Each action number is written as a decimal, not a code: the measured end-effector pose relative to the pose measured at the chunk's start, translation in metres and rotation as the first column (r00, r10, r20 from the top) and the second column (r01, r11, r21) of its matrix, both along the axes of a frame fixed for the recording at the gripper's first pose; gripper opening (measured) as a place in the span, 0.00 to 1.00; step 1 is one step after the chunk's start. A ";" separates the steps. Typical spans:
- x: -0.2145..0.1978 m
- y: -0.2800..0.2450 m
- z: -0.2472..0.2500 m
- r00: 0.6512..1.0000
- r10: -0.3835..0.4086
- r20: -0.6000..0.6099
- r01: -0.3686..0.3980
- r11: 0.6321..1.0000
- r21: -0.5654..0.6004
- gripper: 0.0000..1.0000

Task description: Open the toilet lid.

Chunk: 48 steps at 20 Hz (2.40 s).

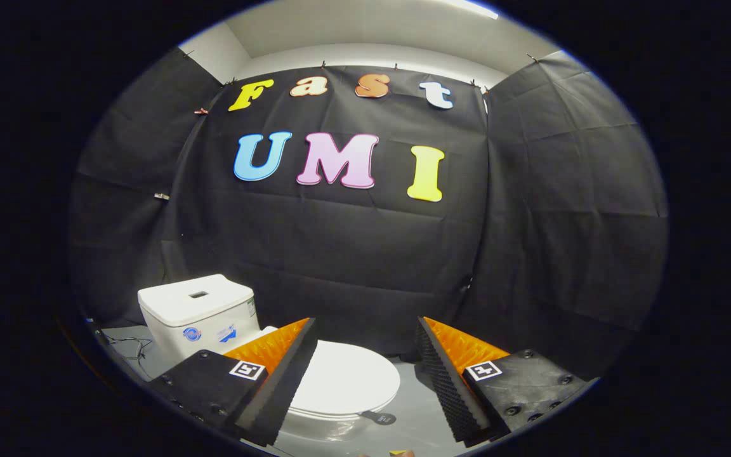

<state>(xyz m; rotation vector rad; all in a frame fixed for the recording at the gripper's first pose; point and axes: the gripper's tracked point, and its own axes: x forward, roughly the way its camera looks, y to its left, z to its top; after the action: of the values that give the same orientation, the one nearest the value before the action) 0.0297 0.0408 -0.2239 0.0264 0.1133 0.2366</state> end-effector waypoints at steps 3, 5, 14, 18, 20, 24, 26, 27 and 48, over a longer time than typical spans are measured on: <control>0.004 -0.005 -0.040 0.994 0.013 -0.109 -0.009 0.999 0.039 0.99; 0.008 -0.005 -0.066 0.980 0.034 -0.195 -0.018 0.996 0.085 0.99; 0.029 -0.002 -0.162 0.829 0.199 -0.522 0.056 0.900 0.432 0.99; 0.048 -0.013 -0.199 0.752 0.254 -0.608 0.173 0.814 0.554 0.99; 0.056 -0.025 -0.228 0.722 0.245 -0.647 0.224 0.802 0.554 0.99; 0.068 -0.054 -0.270 0.676 0.214 -0.705 0.303 0.792 0.531 0.99; 0.071 -0.063 -0.289 0.653 0.210 -0.728 0.323 0.791 0.519 0.99; 0.073 -0.064 -0.295 0.640 0.225 -0.735 0.332 0.782 0.528 0.99; 0.060 -0.014 -0.362 0.438 0.419 -0.796 0.397 0.704 0.589 0.48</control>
<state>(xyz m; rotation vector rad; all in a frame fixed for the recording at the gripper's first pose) 0.0896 0.0265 -0.5863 1.0051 1.1589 0.2461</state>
